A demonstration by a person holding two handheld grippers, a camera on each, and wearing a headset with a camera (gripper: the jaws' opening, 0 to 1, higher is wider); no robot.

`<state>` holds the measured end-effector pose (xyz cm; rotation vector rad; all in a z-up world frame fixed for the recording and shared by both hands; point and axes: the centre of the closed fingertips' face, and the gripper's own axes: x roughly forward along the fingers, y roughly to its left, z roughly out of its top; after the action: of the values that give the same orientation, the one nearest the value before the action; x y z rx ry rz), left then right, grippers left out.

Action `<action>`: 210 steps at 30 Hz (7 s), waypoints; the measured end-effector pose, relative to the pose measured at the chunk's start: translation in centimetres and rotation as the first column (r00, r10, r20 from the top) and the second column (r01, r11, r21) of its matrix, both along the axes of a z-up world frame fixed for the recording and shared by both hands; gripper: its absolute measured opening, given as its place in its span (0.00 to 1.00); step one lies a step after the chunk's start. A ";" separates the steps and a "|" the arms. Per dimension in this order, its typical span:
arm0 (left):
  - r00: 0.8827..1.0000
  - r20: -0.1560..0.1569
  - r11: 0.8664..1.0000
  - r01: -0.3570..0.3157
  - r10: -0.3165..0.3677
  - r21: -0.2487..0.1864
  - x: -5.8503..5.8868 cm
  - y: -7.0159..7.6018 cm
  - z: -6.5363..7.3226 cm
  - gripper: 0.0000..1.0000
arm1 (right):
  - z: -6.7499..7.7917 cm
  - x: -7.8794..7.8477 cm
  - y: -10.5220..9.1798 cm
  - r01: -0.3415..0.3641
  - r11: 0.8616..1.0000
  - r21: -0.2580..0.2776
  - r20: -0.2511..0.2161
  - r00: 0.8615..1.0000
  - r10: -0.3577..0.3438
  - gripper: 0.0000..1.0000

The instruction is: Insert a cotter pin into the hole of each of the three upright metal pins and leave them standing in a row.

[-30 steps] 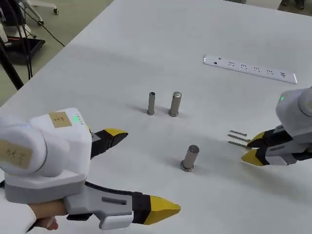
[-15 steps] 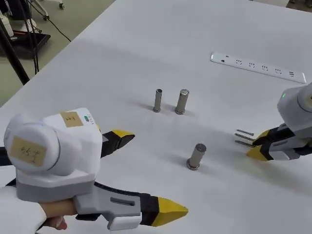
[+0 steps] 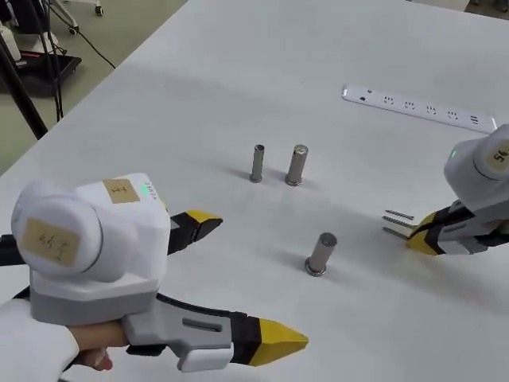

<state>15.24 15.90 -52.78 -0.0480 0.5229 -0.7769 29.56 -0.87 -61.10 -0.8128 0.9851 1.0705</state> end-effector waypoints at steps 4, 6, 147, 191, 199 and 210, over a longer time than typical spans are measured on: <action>1.000 0.000 1.000 0.005 -0.005 0.010 -0.1 0.1 0.0 0.95 | -0.1 0.0 0.1 -0.028 0.999 -0.029 0.021 0.999 0.028 0.00; 1.000 0.001 1.000 0.007 -0.007 0.008 -0.2 0.2 0.1 0.95 | 0.0 0.0 0.1 -0.031 0.999 -0.036 0.021 0.999 0.032 0.00; 0.932 -0.118 0.939 0.341 -0.344 -0.041 2.3 -10.7 3.4 0.00 | 10.4 -12.0 4.4 -0.133 0.921 0.365 0.408 0.913 -0.029 0.03; 0.706 0.094 0.697 0.654 -0.702 0.292 -1.5 -10.7 2.8 0.00 | 10.8 -16.3 6.1 -0.030 0.803 0.595 0.018 1.000 0.024 0.00; 0.728 0.102 0.720 0.630 -0.678 0.291 -0.6 -10.4 2.9 0.04 | 10.8 -16.0 6.2 -0.026 0.791 0.611 0.009 1.000 0.026 0.00; 0.812 0.137 0.794 0.494 -0.567 0.354 3.0 -8.0 2.4 0.22 | 9.9 -13.7 5.3 -0.004 0.805 0.593 0.026 1.000 -0.014 0.00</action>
<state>18.22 7.92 -50.39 0.5002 0.4228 -1.2335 15.91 4.46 -51.19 -0.3022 0.5622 1.2654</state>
